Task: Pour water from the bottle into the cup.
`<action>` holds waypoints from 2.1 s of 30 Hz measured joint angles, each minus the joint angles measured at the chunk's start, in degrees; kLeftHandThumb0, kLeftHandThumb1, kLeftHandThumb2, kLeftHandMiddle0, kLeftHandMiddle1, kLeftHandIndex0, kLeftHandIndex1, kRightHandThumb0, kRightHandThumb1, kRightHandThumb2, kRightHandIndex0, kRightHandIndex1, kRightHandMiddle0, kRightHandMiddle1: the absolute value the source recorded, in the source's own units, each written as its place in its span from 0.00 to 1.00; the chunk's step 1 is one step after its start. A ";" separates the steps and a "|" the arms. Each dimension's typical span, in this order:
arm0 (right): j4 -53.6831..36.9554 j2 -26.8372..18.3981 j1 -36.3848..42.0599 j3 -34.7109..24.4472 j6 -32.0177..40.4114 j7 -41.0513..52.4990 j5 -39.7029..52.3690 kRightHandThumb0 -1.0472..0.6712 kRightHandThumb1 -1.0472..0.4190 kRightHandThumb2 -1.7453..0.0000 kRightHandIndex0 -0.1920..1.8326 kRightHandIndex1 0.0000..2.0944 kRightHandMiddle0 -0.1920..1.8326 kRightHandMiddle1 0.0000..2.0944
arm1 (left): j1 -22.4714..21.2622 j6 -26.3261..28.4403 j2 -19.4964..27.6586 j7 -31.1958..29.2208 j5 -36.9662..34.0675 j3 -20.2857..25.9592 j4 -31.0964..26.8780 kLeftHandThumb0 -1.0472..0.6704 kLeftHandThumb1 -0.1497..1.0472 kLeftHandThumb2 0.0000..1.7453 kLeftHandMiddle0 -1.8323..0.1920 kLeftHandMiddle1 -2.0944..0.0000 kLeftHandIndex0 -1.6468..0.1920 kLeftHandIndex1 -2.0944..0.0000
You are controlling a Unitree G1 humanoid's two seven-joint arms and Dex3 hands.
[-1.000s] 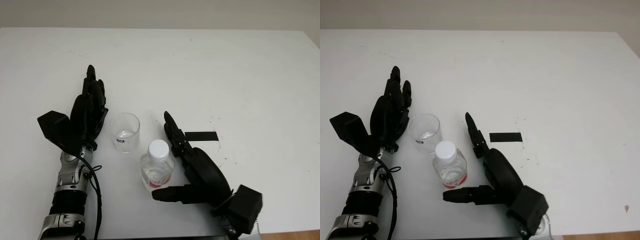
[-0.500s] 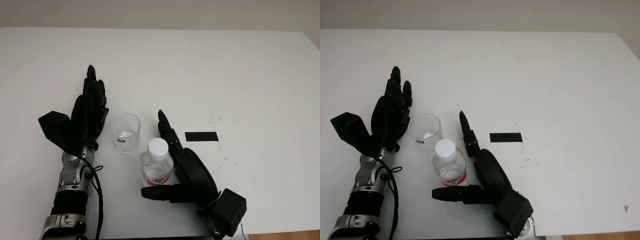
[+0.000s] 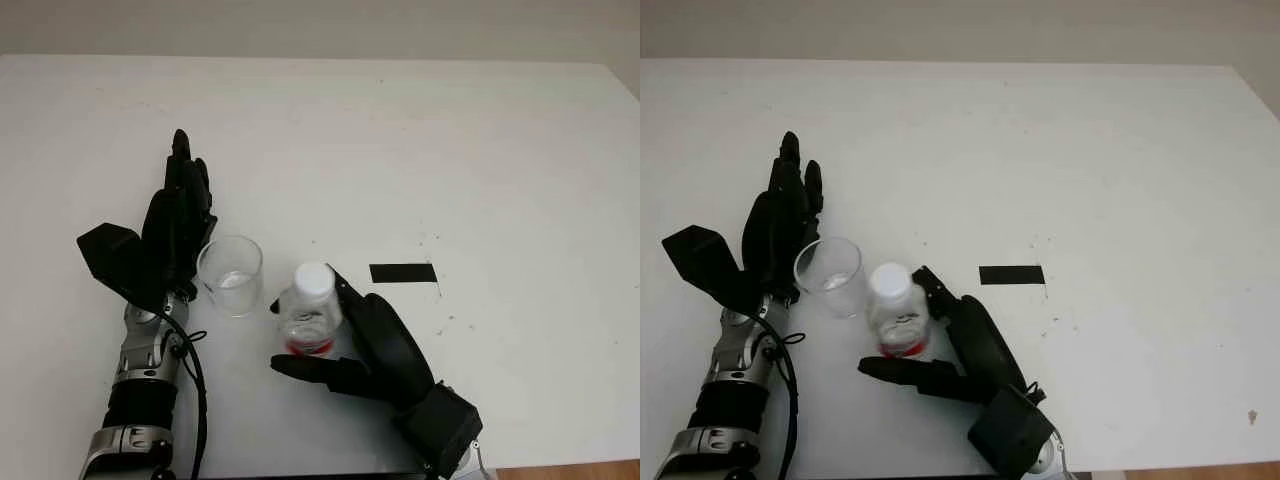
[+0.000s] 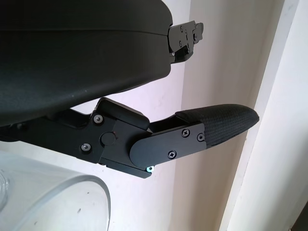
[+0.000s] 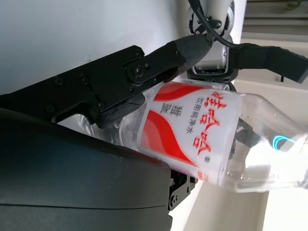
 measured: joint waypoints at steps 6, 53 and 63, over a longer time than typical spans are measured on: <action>-0.22 0.00 0.11 0.42 -0.34 -2.54 -2.35 0.34 0.00 0.81 0.96 1.00 0.72 1.00 | -0.03 0.02 0.18 0.07 -0.03 0.00 -0.03 0.12 1.00 0.39 1.00 0.98 1.00 1.00; 56.50 -14.68 -63.60 5.27 -8.56 -30.63 -36.60 0.34 0.00 0.87 0.77 1.00 0.55 1.00 | -1.31 -1.06 0.33 1.52 1.01 -0.02 0.88 0.13 1.00 0.41 1.00 0.99 1.00 1.00; 62.96 -15.08 -68.29 10.43 -10.71 -42.21 -40.60 0.33 0.00 0.86 0.75 1.00 0.54 1.00 | -1.73 -2.20 0.07 1.51 1.04 -0.02 2.01 0.13 1.00 0.41 1.00 0.99 1.00 1.00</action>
